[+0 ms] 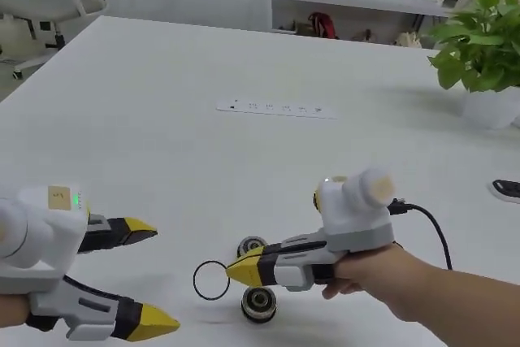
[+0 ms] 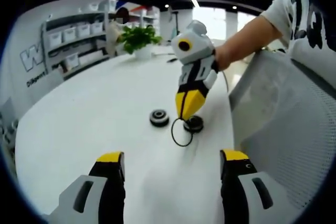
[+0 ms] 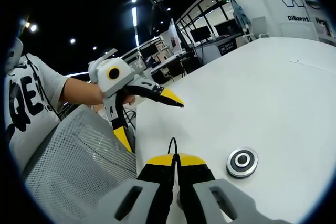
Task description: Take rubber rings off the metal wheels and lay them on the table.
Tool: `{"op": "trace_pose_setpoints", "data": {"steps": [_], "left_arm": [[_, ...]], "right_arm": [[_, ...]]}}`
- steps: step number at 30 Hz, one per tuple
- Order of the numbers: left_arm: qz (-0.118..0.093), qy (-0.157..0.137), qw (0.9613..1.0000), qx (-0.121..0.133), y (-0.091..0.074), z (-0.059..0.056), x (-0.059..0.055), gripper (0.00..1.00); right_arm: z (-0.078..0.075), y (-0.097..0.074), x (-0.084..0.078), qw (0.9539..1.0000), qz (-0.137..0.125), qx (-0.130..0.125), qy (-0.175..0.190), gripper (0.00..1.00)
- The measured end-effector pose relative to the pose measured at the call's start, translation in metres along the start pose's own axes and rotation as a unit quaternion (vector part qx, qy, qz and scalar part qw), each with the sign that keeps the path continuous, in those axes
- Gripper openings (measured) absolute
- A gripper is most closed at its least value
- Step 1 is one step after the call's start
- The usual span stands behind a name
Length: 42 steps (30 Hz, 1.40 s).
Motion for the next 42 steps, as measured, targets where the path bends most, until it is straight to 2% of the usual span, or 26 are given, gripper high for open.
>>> {"op": "trace_pose_setpoints", "data": {"steps": [22, 33, 42], "left_arm": [[0.001, -0.006, 0.9997, 0.023, -0.01, 0.013, 0.0, 0.76], [0.001, -0.008, 0.9997, 0.024, -0.011, 0.013, 0.0, 0.75], [0.0, -0.007, 0.9997, 0.024, -0.012, 0.011, 0.0, 0.75]], "right_arm": [[-0.005, 0.019, -0.003, 0.9999, 0.013, 0.001, -0.006, 0.0], [-0.009, 0.023, -0.008, 0.9986, 0.034, -0.033, -0.023, 0.0], [-0.008, 0.025, -0.008, 0.9976, 0.037, -0.048, -0.033, 0.0]]}}
Point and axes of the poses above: the centre of the closed fingertips' face, and the gripper's own axes: y roughly forward along the fingers, z roughly to its left, x roughly out of its top, the point moved 9 cm from there along -y, roughly backward along the fingers, and after that the axes turned 4 degrees about x, right-handed, at the moved point
